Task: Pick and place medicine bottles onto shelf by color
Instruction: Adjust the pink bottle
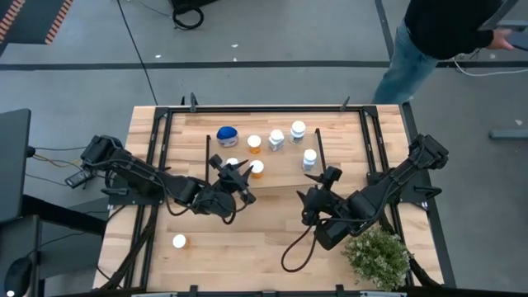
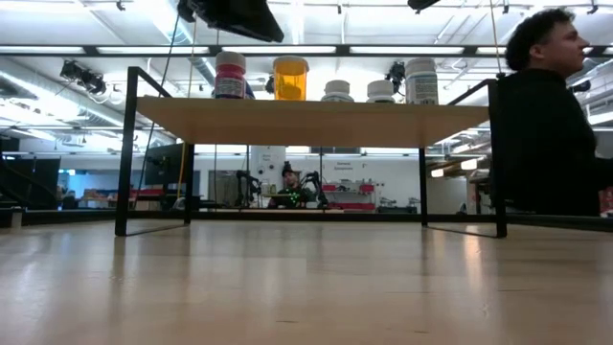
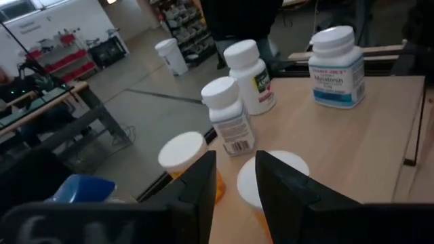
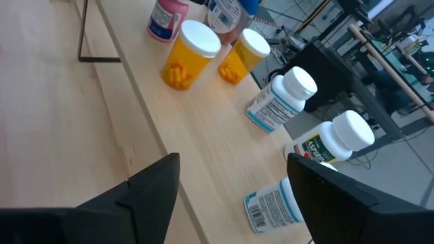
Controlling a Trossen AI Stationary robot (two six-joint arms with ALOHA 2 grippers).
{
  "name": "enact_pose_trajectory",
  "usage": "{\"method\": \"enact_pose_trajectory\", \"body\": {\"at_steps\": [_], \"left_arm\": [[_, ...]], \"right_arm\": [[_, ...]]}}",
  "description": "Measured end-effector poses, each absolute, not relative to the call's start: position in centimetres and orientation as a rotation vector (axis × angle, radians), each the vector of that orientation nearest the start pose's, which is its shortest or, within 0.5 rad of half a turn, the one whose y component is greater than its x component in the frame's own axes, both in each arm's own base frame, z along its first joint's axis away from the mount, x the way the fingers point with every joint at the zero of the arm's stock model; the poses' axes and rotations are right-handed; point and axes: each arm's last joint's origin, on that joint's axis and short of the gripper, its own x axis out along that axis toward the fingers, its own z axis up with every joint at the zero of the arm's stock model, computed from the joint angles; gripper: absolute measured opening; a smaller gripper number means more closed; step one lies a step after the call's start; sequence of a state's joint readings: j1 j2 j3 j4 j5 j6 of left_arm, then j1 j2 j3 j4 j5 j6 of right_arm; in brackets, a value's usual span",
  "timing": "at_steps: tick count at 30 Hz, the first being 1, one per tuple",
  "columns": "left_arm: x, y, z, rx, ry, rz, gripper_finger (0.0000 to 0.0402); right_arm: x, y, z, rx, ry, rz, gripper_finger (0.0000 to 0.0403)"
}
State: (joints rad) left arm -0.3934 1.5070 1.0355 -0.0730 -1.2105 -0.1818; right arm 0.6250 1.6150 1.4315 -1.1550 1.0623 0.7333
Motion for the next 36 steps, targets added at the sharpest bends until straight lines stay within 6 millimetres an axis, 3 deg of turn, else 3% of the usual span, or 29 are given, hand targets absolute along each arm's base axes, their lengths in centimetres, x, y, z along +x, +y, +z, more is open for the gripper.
{"method": "enact_pose_trajectory", "body": {"at_steps": [26, 36], "left_arm": [[29.4, -9.1, 25.6, 0.224, 0.401, 0.819, 0.0109], [29.1, -9.9, 25.6, 0.237, 0.405, 0.791, 0.0109]], "right_arm": [[26.0, 15.6, 30.2, -0.335, 0.675, -0.64, 0.028], [26.0, 15.6, 30.2, -0.336, 0.675, -0.64, 0.028]]}}
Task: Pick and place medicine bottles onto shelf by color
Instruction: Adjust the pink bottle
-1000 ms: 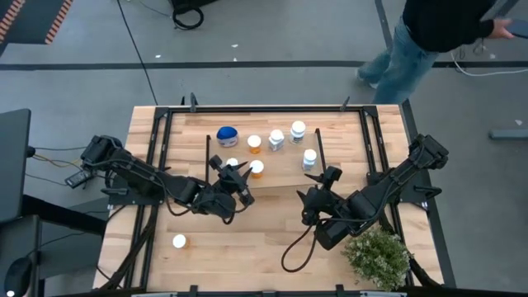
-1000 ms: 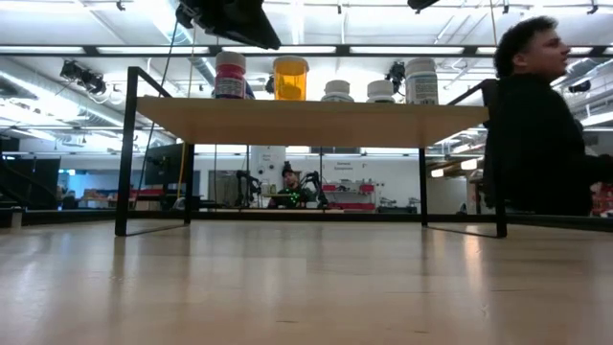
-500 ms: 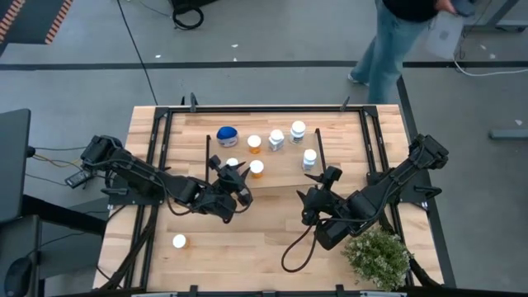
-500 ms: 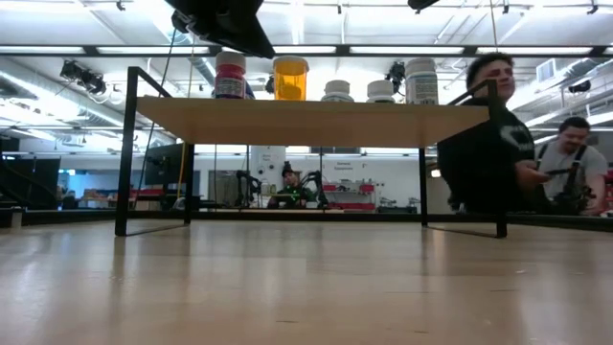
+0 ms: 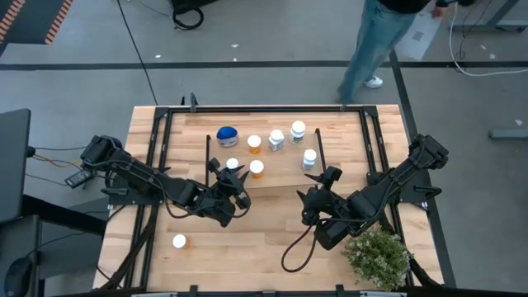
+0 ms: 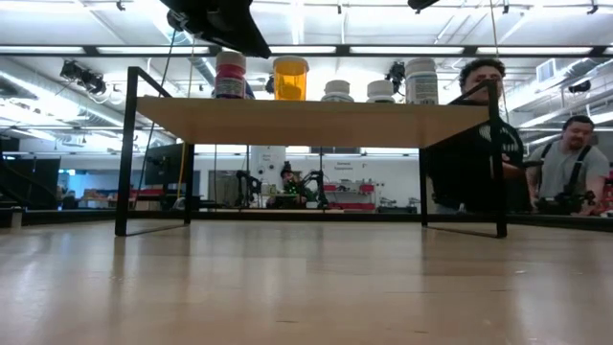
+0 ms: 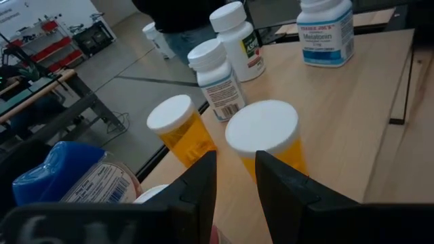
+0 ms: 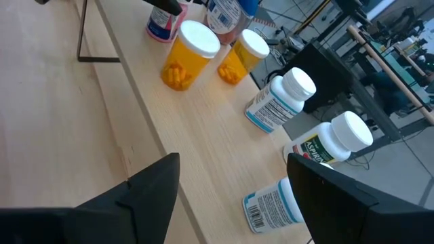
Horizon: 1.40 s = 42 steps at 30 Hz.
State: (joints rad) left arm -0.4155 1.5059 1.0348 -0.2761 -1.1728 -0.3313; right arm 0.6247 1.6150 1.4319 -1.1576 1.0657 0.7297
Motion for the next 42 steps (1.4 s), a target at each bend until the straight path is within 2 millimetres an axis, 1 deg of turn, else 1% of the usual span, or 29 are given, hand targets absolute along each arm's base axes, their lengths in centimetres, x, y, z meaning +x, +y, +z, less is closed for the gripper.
{"method": "enact_pose_trajectory", "body": {"at_steps": [16, 33, 42], "left_arm": [[28.7, -9.9, 25.1, 0.214, 0.422, 0.806, 0.0108], [28.2, -11.1, 25.2, 0.212, 0.41, 0.767, 0.0069], [28.1, -11.1, 25.4, 0.233, 0.406, 0.774, 0.0071]], "right_arm": [[26.0, 15.6, 30.2, -0.336, 0.675, -0.64, 0.028], [26.0, 15.6, 30.2, -0.335, 0.675, -0.64, 0.028], [26.0, 15.6, 30.2, -0.334, 0.675, -0.641, 0.028]]}}
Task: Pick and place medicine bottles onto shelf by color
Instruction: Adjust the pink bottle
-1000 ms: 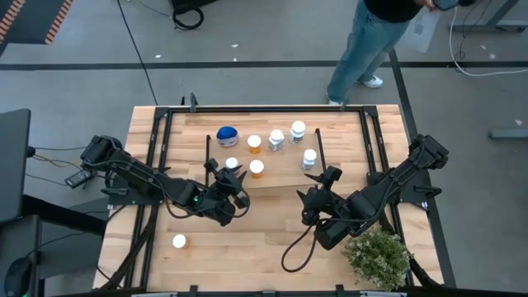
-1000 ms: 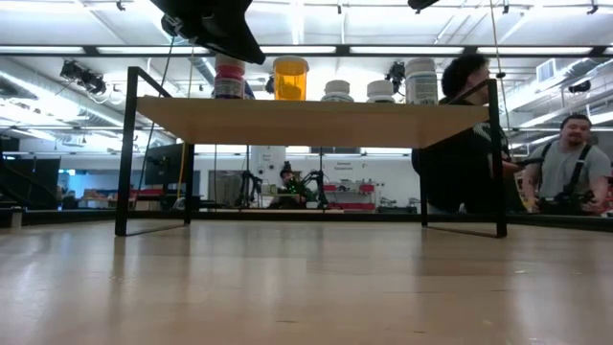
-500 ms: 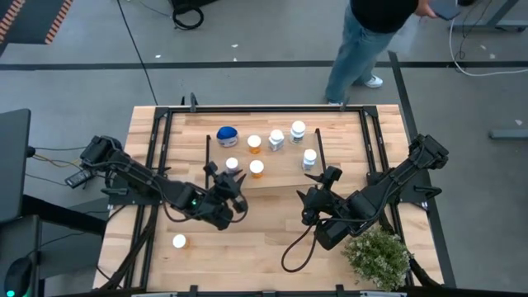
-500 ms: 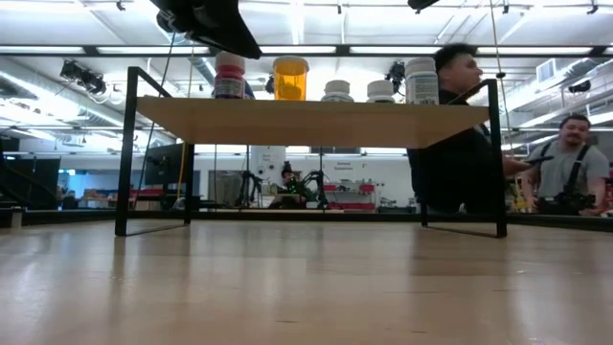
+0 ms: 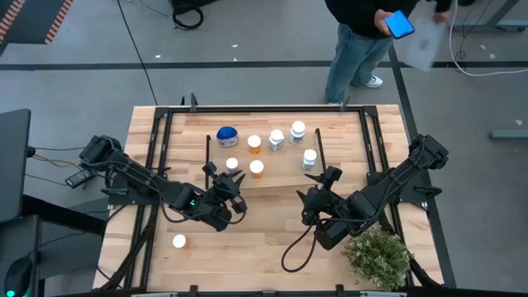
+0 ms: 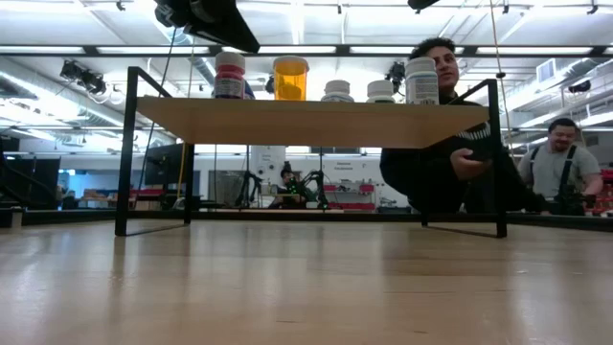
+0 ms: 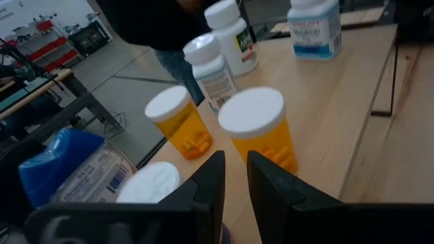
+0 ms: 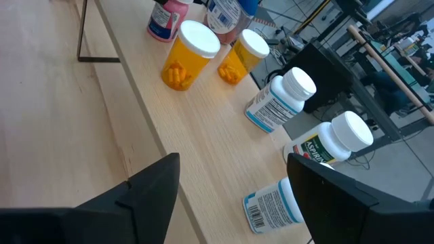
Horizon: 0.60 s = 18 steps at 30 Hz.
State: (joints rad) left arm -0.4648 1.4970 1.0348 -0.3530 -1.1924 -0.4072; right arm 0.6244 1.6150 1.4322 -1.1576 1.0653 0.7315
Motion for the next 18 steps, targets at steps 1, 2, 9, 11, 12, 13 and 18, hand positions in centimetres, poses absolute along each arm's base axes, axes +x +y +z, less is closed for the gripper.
{"method": "enact_pose_trajectory", "body": {"at_steps": [1, 2, 9, 11, 12, 13, 18], "left_arm": [[28.1, -11.1, 25.5, 0.231, 0.402, 0.777, 0.0072], [28.0, -11.0, 25.5, 0.233, 0.401, 0.78, 0.0073], [28.2, -10.7, 25.6, 0.228, 0.388, 0.806, 0.0071], [28.5, -10.4, 25.7, 0.217, 0.376, 0.816, 0.0074], [28.7, -10.3, 25.9, 0.214, 0.367, 0.819, 0.0077], [28.9, -10.2, 26.1, 0.217, 0.357, 0.818, 0.0081], [30.2, -10.0, 27.8, 0.279, 0.293, 0.796, 0.0103]], "right_arm": [[26.0, 15.6, 30.2, -0.334, 0.675, -0.641, 0.028], [26.0, 15.6, 30.2, -0.334, 0.675, -0.641, 0.028], [26.0, 15.6, 30.2, -0.333, 0.674, -0.641, 0.028], [26.0, 15.6, 30.2, -0.333, 0.674, -0.641, 0.028], [26.0, 15.6, 30.2, -0.332, 0.674, -0.641, 0.028], [26.0, 15.6, 30.2, -0.333, 0.674, -0.641, 0.028], [26.0, 15.6, 30.2, -0.333, 0.674, -0.641, 0.028]]}}
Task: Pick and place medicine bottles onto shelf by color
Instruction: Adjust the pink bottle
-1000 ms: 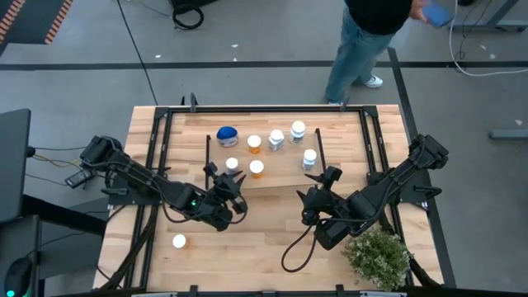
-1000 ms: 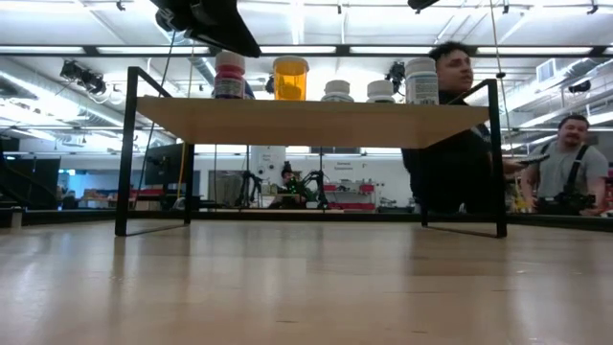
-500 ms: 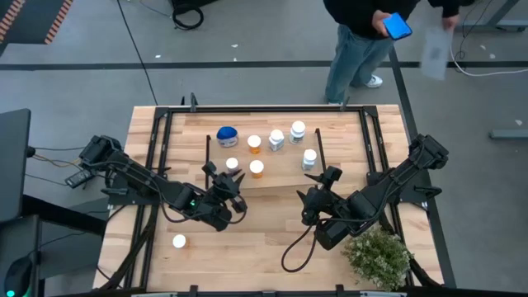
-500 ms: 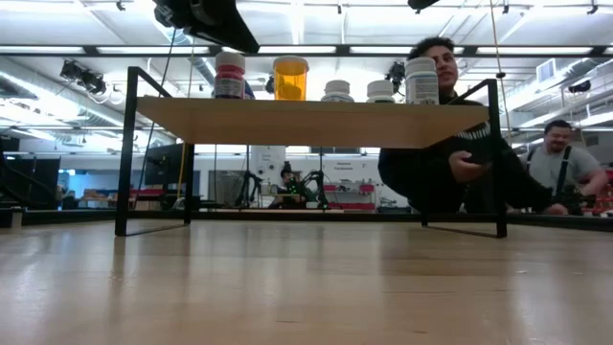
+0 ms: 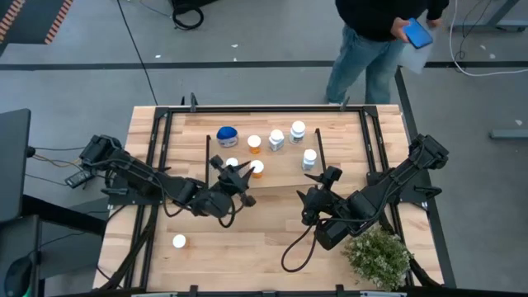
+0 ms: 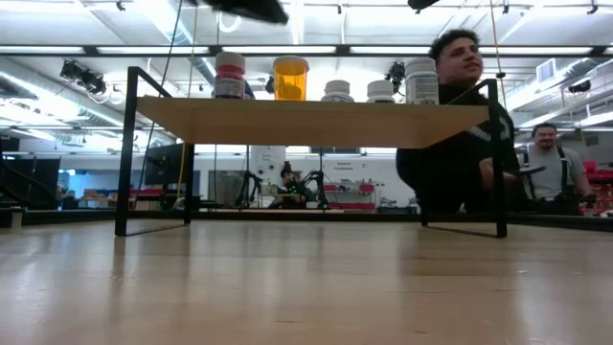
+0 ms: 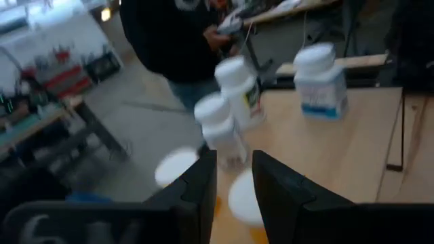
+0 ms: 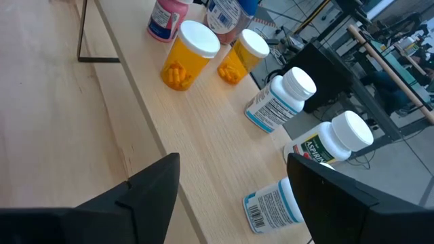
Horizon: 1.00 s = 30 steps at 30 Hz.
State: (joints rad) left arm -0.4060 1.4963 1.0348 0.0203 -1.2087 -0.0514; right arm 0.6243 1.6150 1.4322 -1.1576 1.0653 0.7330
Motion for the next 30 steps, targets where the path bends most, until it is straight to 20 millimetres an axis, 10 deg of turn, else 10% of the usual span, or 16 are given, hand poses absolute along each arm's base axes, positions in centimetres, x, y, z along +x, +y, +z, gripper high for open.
{"method": "enact_pose_trajectory", "body": {"at_steps": [15, 30], "left_arm": [[31.5, -7.6, 33.3, 0.485, 0.416, 0.815, 0.0114], [28.5, -0.8, 40.3, 0.052, 0.867, 0.293, 0.0112]], "right_arm": [[26.0, 15.6, 30.2, -0.332, 0.682, -0.637, 0.028], [25.9, 15.6, 30.2, -0.337, 0.685, -0.636, 0.028]]}}
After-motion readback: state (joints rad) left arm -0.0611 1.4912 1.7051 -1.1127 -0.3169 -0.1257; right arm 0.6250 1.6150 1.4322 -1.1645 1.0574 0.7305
